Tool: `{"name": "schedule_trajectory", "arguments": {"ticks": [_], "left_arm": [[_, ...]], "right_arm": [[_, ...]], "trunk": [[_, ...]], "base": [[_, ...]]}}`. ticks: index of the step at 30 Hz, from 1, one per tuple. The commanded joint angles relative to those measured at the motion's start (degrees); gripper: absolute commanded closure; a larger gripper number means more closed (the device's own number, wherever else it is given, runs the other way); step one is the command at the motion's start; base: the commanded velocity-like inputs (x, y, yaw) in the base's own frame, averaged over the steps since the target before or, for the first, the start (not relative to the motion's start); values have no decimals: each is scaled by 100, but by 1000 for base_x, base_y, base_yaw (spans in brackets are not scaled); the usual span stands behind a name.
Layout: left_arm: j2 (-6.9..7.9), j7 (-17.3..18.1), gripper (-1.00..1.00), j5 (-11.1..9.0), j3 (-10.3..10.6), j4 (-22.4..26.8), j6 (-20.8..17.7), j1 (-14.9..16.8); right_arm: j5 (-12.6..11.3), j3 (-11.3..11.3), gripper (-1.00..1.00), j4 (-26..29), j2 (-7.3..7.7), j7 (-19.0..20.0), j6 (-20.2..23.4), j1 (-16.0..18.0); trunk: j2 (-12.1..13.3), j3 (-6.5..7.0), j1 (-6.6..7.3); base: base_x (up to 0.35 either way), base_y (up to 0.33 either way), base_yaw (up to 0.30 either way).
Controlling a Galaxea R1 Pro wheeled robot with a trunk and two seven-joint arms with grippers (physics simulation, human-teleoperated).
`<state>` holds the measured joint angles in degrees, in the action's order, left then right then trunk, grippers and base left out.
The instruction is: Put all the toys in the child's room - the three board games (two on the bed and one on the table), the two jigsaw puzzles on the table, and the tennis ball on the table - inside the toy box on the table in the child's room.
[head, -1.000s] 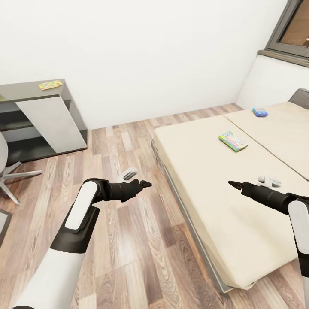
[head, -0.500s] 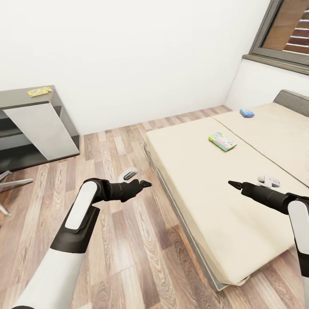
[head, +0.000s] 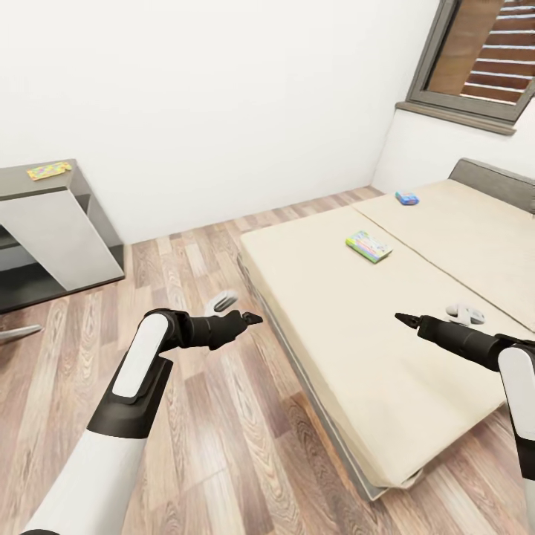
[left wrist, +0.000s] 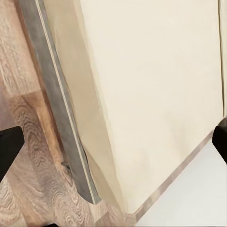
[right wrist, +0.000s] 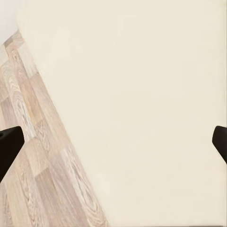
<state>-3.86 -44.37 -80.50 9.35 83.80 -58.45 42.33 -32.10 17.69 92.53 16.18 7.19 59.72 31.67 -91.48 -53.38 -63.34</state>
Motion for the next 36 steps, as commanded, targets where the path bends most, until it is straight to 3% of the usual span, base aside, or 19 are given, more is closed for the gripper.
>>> {"name": "schedule_trajectory", "arguments": {"ticks": [1, 5, 10, 15, 24, 36], "left_arm": [[1, -59, -100, -53, -2, 5, -9, 3], [2, -57, -100, -53, -2, 5, -9, 3], [6, -55, -100, -53, -3, 5, -9, 3], [16, -55, -100, -53, 0, 5, -9, 3], [32, -54, -100, -53, 4, 5, -9, 3], [38, -54, -100, -49, 5, 5, -9, 3]], "right_arm": [[55, 5, -100, 4, -1, 61, 28, 5], [55, -22, -100, 5, -1, 62, 28, 5], [55, -337, -100, 3, -1, 62, 28, 5], [55, -430, -100, 2, -1, 61, 28, 5], [62, -475, -100, 2, -1, 58, 28, 5], [79, -467, -100, 2, 2, 53, 28, 5]], "trunk": [[-2, 6, 0], [-2, 43, 0], [-2, 89, 0], [-2, 129, 0], [-2, 153, 0], [-2, 157, 0]], "base": [[0, 158, -134], [0, 198, -134], [0, 253, -134], [0, 278, -118], [0, 309, -95], [36, 327, -235]]}}
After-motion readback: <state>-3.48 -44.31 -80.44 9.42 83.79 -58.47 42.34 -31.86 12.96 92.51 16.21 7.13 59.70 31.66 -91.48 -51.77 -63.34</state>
